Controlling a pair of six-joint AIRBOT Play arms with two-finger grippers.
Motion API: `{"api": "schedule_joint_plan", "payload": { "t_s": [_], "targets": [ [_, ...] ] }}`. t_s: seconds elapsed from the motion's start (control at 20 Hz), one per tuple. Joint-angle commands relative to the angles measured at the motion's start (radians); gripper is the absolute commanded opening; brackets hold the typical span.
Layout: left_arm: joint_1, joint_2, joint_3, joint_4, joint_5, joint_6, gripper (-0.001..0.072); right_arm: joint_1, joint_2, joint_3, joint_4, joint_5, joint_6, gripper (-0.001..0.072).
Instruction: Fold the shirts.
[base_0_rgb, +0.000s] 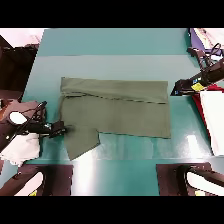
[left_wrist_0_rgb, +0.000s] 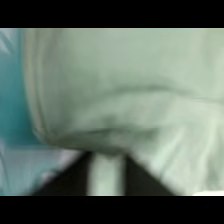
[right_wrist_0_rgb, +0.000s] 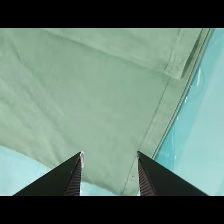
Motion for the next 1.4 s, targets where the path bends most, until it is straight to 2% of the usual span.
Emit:
{"api": "schedule_joint_plan", "payload": {
  "t_s": [0.0,0.25,0.4,0.5,0.85,1.05,1.15,1.25,1.3,1.35],
  "targets": [
    [-0.001,-0.009,0.004,-0.064,-0.016,0.066,0.0031,-0.026,0.029,-0.059,0.0,0.048,0.0,0.0388],
    [-0.001,-0.005,0.094,-0.067,-0.13,0.126,0.0031,-0.213,0.208,-0.482,0.003,-0.03,-0.024,0.0391],
    [-0.001,-0.005,0.121,-0.07,-0.135,0.128,0.0031,-0.37,0.259,-0.715,0.156,-0.079,-0.145,0.0393],
    [-0.001,-0.005,0.121,-0.071,-0.138,0.128,0.0031,-0.433,0.262,-0.807,0.239,-0.13,-0.186,0.0393],
    [-0.001,-0.005,0.121,-0.072,-0.161,0.129,0.0031,-0.385,0.261,-0.88,0.259,-0.276,-0.186,0.0388],
    [-0.001,-0.005,0.121,-0.072,-0.166,0.129,0.0031,-0.378,0.197,-0.88,0.259,-0.278,-0.186,0.0378],
    [-0.001,-0.005,0.121,-0.072,-0.174,0.129,0.0031,-0.377,0.161,-0.88,0.259,-0.283,-0.187,0.0271],
    [-0.001,-0.005,0.122,-0.072,-0.18,0.143,0.0031,-0.379,0.156,-0.879,0.257,-0.294,-0.192,0.0074],
    [-0.001,-0.005,0.122,-0.071,-0.189,0.152,0.003,-0.384,0.164,-0.874,0.249,-0.287,-0.195,0.0021],
    [-0.001,-0.005,0.125,-0.067,-0.211,0.154,0.003,-0.391,0.181,-0.861,0.248,-0.265,-0.195,0.002]
  ]
}}
